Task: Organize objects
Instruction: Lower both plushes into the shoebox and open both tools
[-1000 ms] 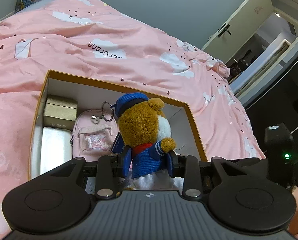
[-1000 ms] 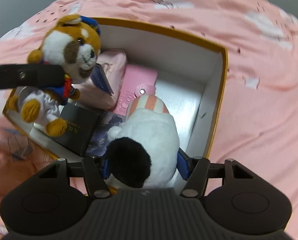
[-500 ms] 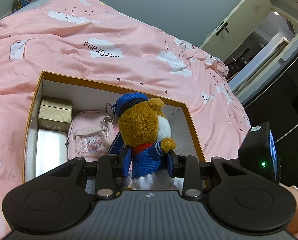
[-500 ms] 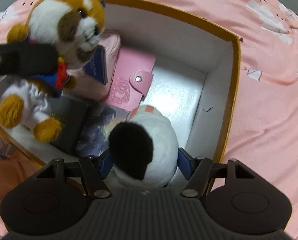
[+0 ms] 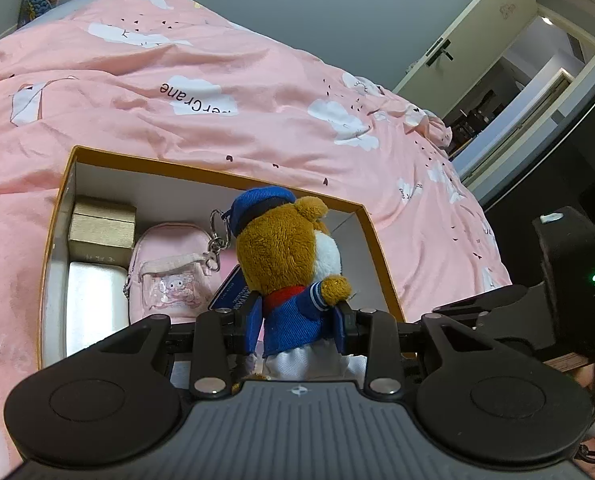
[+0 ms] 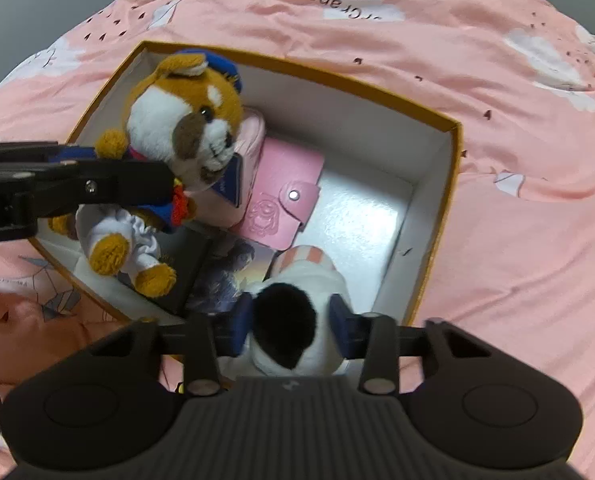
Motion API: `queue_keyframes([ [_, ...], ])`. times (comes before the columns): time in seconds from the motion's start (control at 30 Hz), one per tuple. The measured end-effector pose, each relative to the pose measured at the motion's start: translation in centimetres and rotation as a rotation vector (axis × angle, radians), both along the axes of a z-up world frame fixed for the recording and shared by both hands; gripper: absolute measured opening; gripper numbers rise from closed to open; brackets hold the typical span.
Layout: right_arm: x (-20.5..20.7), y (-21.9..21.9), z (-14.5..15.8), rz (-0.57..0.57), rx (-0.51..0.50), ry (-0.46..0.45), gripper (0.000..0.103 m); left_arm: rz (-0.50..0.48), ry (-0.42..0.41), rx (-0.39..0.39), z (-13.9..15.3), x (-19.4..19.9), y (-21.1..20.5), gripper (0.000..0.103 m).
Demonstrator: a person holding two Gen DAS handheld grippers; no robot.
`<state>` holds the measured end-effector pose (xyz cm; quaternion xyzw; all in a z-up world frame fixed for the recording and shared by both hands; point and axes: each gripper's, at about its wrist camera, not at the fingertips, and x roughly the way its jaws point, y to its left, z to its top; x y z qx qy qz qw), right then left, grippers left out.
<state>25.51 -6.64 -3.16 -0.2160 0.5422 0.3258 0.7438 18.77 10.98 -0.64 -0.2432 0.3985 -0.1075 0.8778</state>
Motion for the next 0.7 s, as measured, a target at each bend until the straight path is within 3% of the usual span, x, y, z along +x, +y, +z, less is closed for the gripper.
queue_keyframes([
  [0.23, -0.9, 0.2, -2.4, 0.087, -0.100, 0.014, 0.025, -0.012, 0.006, 0.001, 0.0, 0.3, -0.1, 0.039],
  [0.47, -0.6, -0.1, -3.3, 0.085, -0.077, 0.038, 0.026, -0.052, 0.018, -0.025, 0.0, 1.8, -1.4, 0.039],
  [0.57, -0.5, -0.5, -2.3, 0.084, -0.045, 0.019, 0.033, -0.089, 0.015, 0.010, 0.1, 2.9, -2.4, 0.039],
  [0.7, -0.4, -1.6, -0.1, 0.063, 0.004, -0.064, 0.034, -0.167, 0.008, 0.091, 0.5, 4.6, -4.1, 0.039],
])
